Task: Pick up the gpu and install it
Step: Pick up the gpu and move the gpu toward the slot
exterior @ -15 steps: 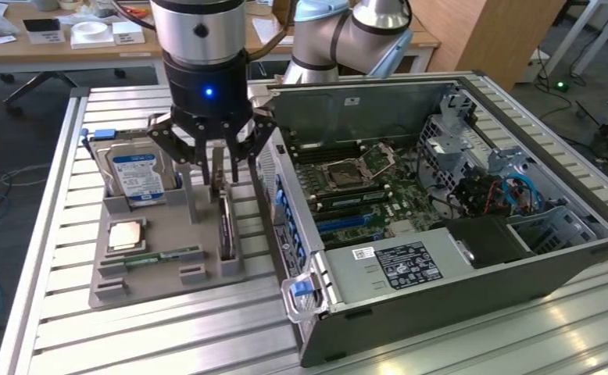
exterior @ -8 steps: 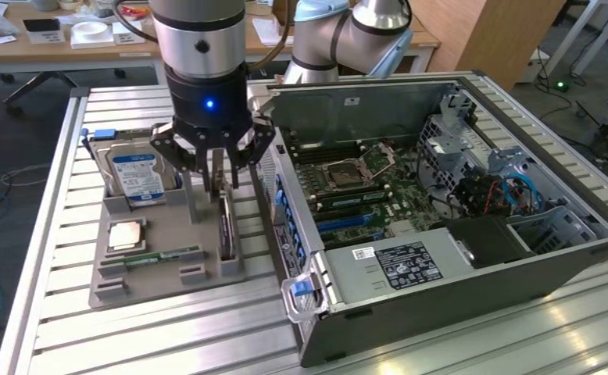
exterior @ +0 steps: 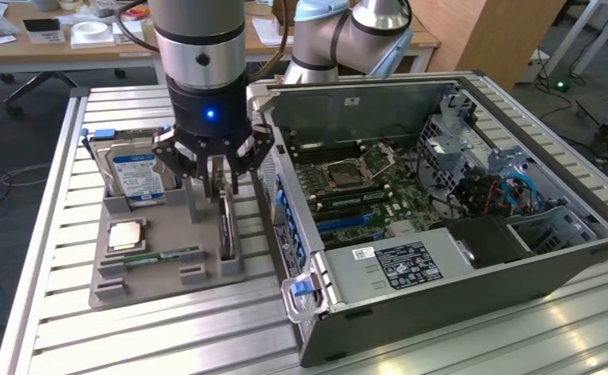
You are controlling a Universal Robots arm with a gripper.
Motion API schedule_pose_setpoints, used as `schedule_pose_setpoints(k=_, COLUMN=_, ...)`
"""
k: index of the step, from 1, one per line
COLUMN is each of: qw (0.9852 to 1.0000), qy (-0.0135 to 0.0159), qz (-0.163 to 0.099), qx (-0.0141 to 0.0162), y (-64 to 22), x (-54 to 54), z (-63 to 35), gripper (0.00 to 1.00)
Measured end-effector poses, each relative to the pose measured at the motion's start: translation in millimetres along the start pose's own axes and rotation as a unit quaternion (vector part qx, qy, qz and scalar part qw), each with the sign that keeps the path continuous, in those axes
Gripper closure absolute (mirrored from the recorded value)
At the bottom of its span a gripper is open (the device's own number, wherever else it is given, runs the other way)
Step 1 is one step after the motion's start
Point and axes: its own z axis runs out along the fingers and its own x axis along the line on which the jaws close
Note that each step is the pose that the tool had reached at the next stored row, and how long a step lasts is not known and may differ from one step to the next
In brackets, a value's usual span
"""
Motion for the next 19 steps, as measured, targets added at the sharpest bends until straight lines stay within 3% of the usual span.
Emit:
schedule_pose_setpoints(k=13, qw=1.0, qy=-0.0001, qz=0.0, qx=-0.0001, y=-0.2, x=0.1, z=4.3, gripper=0.58)
schedule_pose_setpoints(k=19, qw=1.0, qy=0.0, qz=0.0, qx=0.0, y=-0.5, x=0.3, z=11.6, gripper=0.58)
